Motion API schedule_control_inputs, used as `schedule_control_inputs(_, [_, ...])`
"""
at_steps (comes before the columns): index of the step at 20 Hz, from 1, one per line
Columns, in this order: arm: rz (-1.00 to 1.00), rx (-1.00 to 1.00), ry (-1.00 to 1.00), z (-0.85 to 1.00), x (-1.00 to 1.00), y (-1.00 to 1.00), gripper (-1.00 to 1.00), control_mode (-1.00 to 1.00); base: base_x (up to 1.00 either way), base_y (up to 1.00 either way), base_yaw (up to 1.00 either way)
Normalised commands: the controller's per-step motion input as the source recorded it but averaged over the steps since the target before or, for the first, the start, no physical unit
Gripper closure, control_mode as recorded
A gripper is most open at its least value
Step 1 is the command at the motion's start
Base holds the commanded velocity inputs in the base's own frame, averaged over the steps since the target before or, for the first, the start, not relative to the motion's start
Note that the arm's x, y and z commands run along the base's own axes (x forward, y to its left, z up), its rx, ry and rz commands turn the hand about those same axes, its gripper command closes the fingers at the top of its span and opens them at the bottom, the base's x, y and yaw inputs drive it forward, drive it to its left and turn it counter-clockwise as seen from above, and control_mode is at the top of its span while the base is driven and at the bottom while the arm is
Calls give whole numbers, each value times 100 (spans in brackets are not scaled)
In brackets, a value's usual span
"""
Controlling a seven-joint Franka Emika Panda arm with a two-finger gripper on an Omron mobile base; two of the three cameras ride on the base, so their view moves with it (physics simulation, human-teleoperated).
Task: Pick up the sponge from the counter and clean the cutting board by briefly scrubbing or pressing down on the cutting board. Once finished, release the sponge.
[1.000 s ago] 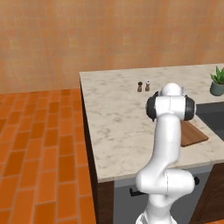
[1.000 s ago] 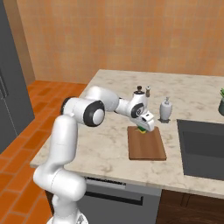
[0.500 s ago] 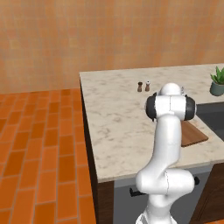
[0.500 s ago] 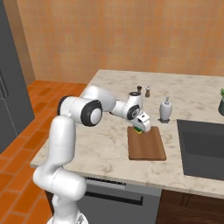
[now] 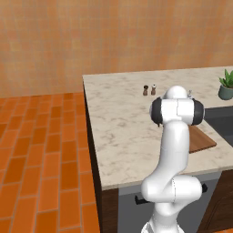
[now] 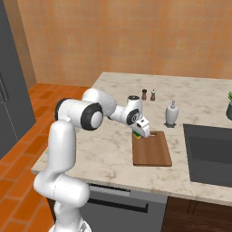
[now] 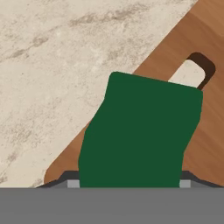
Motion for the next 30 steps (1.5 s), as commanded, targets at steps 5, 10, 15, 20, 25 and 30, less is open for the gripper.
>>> schedule_control_inputs(5, [0,0,2,-88,-96,16,100,-100,0,0,0])
schedule_control_inputs(10, [0,-11,2,-86,-89,1,100,-100,0,0,0])
schedule_control_inputs(15, [0,-10,17,-59,-84,0,100,-100,0,0,0])
schedule_control_inputs(20, [0,-2,36,-32,-79,-3,100,-100,0,0,0])
schedule_control_inputs(25, [0,0,44,-13,-78,-11,100,-100,0,0,0])
schedule_control_inputs(30, [0,0,51,0,-83,-2,100,-100,0,0,0])
